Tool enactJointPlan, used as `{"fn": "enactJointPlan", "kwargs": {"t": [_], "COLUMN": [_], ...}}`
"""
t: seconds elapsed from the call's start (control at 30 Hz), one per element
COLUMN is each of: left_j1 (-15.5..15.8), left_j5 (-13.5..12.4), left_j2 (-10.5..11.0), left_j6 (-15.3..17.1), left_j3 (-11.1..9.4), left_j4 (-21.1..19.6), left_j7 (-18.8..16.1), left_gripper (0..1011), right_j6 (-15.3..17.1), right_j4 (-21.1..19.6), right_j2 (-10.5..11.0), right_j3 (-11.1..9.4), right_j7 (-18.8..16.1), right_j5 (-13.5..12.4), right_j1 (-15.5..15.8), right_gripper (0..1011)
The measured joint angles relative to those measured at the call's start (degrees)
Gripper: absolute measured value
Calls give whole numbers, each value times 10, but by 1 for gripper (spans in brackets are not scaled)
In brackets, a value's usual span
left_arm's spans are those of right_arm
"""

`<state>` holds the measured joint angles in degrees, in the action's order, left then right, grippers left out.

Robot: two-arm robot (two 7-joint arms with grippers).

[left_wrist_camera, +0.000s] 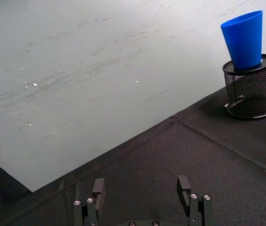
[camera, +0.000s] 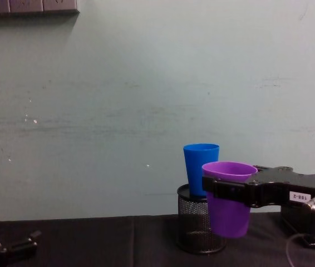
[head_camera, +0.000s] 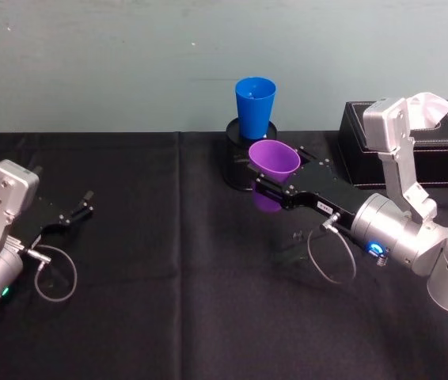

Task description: Pick up one cup with a gripper and tap it against the other cup.

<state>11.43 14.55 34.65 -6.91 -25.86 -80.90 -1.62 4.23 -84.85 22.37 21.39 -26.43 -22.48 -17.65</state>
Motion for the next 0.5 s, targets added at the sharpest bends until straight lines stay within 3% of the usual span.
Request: {"fn": "enactJointPlan", "kwargs": {"t": [0.5], "left_j1": [0], "left_j5": [0], "left_j2": [0], "left_j6": [0], "left_j3": [0], "left_j4": [0], "left_j7": [0], "left_gripper": [1000], "right_j6": [0], "right_j4": [0], "right_j2": [0], "right_j3": [0], "right_j7": [0], "right_j5": [0], "right_j1": [0], "right_gripper": [723]}}
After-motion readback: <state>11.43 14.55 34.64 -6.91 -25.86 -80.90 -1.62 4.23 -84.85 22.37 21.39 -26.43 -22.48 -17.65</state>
